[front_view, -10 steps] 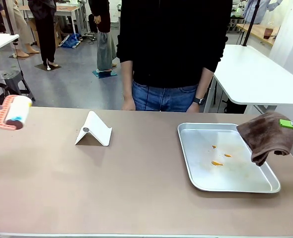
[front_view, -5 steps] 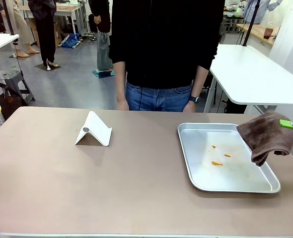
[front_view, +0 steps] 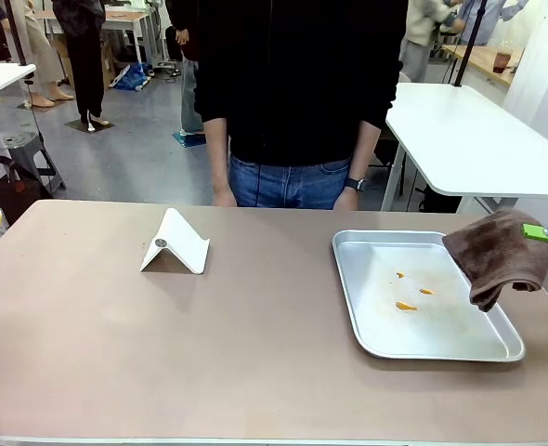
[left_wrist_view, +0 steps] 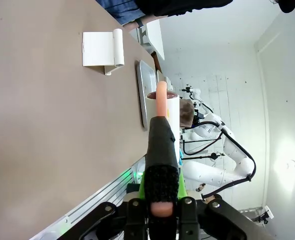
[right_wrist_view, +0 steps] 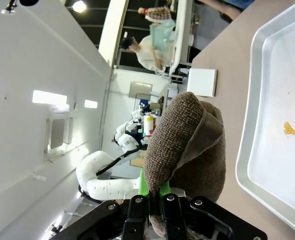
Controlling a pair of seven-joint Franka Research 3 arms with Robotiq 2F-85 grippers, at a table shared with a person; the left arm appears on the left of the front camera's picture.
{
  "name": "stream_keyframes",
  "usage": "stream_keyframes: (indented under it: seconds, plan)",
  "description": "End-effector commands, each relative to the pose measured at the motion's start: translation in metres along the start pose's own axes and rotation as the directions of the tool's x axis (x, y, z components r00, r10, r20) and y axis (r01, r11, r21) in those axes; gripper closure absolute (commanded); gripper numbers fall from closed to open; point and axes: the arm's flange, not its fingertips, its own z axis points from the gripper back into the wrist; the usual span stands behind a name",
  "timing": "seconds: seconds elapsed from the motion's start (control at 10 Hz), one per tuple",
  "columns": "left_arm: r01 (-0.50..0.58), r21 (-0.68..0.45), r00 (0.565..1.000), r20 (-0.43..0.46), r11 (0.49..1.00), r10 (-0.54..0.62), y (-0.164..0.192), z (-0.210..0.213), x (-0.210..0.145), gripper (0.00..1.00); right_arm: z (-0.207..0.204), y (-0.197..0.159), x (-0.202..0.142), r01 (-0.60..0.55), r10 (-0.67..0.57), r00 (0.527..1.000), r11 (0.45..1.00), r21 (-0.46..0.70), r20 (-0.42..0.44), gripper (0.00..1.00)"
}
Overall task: Clean the surface of the table.
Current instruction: If a person points to the right, clean the right side of the table with your right hand, and if they point to the left, clean the left side with your left hand, then clean the area not pointed to by the person.
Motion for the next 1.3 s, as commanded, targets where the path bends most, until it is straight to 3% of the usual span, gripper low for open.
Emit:
stream_keyframes:
  seconds: [0.0, 0.7, 0.8, 0.9, 1.0, 1.2]
  plan:
    - [-0.006, -0.004, 1.000, 0.016, 1.000, 0.006, -0.007, 0.000, 0.001, 0.78, 0.001, 0.003, -0.002, -0.007, 0.007, 1.000, 1.000, 0.007, -0.011, 0.99]
    - [-0.006, -0.004, 1.000, 0.016, 1.000, 0.006, -0.007, 0.000, 0.001, 0.78, 0.001, 0.003, -0.002, -0.007, 0.007, 1.000, 1.000, 0.007, -0.011, 0.99]
    - [-0.006, -0.004, 1.000, 0.016, 1.000, 0.006, -0.007, 0.000, 0.001, 0.78, 0.000, 0.000, 0.000, 0.000, 0.000, 1.000, 1.000, 0.000, 0.000, 0.92]
    - [-0.006, -0.004, 1.000, 0.016, 1.000, 0.006, -0.007, 0.000, 0.001, 0.78, -0.007, 0.009, -0.003, -0.015, 0.013, 0.998, 0.999, -0.040, -0.057, 0.92]
    - [-0.006, -0.004, 1.000, 0.016, 1.000, 0.006, -0.007, 0.000, 0.001, 0.78, -0.022, 0.019, 0.004, -0.056, 0.047, 0.997, 0.986, -0.156, -0.064, 0.92]
    - [-0.006, -0.004, 1.000, 0.016, 1.000, 0.006, -0.007, 0.000, 0.001, 0.78, -0.039, 0.032, 0.024, -0.176, 0.153, 0.984, 0.917, -0.359, -0.091, 0.92]
